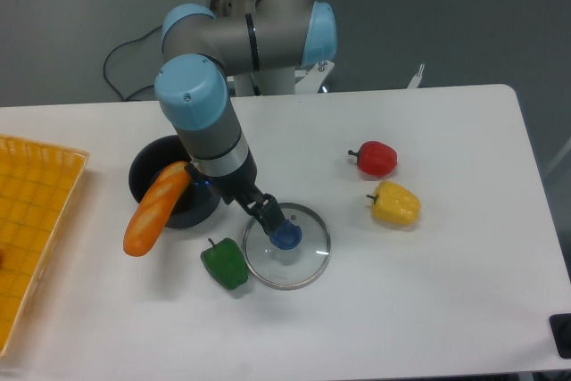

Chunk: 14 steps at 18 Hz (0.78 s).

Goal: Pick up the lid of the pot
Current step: 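Move the gripper over the blue knob of the glass lid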

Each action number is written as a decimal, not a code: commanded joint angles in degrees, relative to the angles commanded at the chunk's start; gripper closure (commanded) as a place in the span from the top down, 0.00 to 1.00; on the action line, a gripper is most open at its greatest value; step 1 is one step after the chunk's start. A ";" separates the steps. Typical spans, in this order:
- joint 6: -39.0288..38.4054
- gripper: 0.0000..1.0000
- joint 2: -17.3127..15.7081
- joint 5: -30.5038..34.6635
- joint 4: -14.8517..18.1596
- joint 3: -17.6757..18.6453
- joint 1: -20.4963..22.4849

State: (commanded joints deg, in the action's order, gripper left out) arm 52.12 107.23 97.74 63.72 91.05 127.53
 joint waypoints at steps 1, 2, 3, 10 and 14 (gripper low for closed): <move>0.00 1.00 0.00 0.09 0.00 0.09 -0.17; 0.00 1.00 0.00 0.17 -0.09 0.52 -0.17; 0.00 1.00 0.09 0.00 -0.09 0.61 -0.17; -2.20 1.00 0.18 1.32 -2.28 5.36 -1.58; -3.34 1.00 0.26 1.76 -2.28 4.75 -1.14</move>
State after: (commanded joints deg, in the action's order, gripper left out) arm 48.78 107.49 99.49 61.44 95.80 126.38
